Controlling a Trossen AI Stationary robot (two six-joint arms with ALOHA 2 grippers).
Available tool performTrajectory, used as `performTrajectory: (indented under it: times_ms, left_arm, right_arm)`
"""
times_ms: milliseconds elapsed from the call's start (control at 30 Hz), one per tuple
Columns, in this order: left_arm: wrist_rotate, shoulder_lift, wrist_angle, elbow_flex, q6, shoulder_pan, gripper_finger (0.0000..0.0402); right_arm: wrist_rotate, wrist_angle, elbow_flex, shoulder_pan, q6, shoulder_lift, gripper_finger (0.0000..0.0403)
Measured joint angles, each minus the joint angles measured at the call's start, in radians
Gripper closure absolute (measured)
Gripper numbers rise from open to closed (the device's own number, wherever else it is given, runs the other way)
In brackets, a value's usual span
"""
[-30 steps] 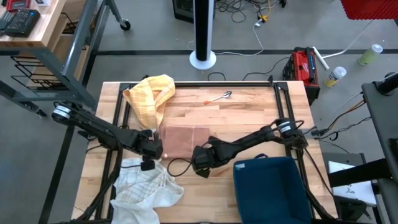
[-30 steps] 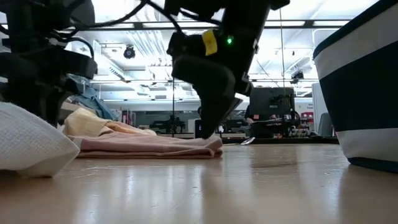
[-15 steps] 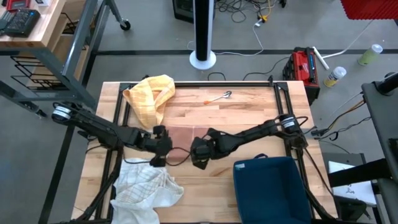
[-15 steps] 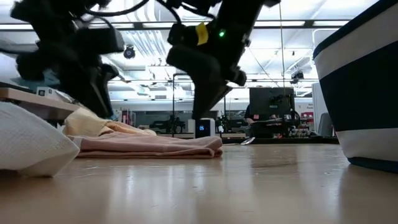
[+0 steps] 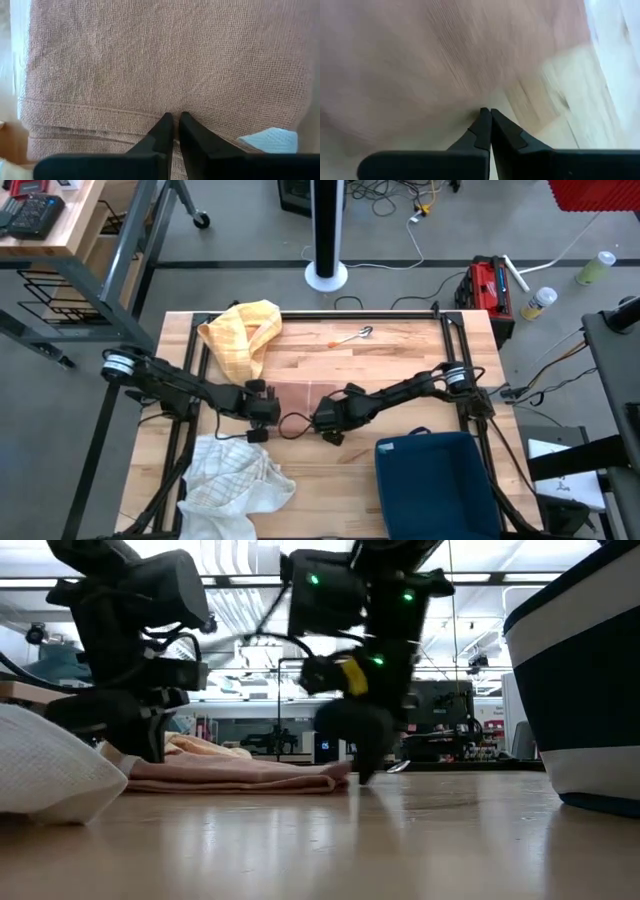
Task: Fold towel
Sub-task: Fold the brown towel
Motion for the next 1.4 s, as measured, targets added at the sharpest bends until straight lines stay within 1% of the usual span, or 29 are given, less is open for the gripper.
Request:
performTrajectory:
  times_ms: [200,267,333,400,500,633,700,800,933,1067,1167,1333,1400]
  left_arm:
    - [0.016,-0.116,-0.003,0.022,-0.006,0.0,0.0389]
    - [0.015,-0.161,-0.006,0.026,-0.009,0.0,0.0388]
    - [0.008,-0.212,-0.033,0.03,-0.01,0.0,0.0387]
    - [-0.042,-0.265,-0.064,0.031,-0.028,0.0,0.0387]
    - [-0.162,-0.341,-0.099,0.031,-0.08,0.0,0.0391]
    - [-0.287,-0.451,-0.087,0.031,-0.129,0.0,0.0399]
    - [-0.33,-0.501,-0.069,0.03,-0.136,0.0,0.0401]
    - [-0.363,-0.564,-0.05,0.029,-0.136,0.0,0.0398]
    - [-0.369,-0.601,-0.009,0.019,-0.133,0.0,0.0393]
    - [-0.368,-0.603,-0.004,-0.003,-0.138,0.0,0.0394]
    - [-0.368,-0.584,0.005,-0.013,-0.15,0.0,0.04]
    - [-0.368,-0.546,0.001,-0.029,-0.169,0.0,0.0397]
    - [-0.39,-0.529,-0.002,-0.031,-0.17,0.0,0.0396]
  right_arm:
    - [0.019,-0.001,0.002,0.0,0.006,-0.074,0.0403]
    - [0.019,0.026,0.002,0.0,0.006,-0.095,0.0403]
    - [0.011,0.092,0.001,0.001,-0.008,-0.112,0.0403]
    - [-0.02,0.184,0.003,0.001,-0.035,-0.125,0.0403]
    - [-0.11,0.357,0.001,0.002,-0.067,-0.106,0.0403]
    - [-0.19,0.454,-0.003,0.002,-0.084,-0.057,0.0403]
    - [-0.201,0.442,-0.002,0.002,-0.083,-0.032,0.0403]
    - [-0.2,0.433,-0.003,0.001,-0.084,-0.001,0.0403]
    - [-0.2,0.391,-0.001,-0.02,-0.096,0.016,0.0403]
    - [-0.175,0.267,0.0,-0.056,-0.084,0.011,0.0403]
    - [-0.1,0.164,0.0,-0.074,-0.061,0.001,0.0403]
    - [-0.044,0.037,-0.001,-0.108,-0.04,-0.01,0.0403]
    - [-0.014,-0.019,-0.003,-0.124,-0.036,-0.014,0.0403]
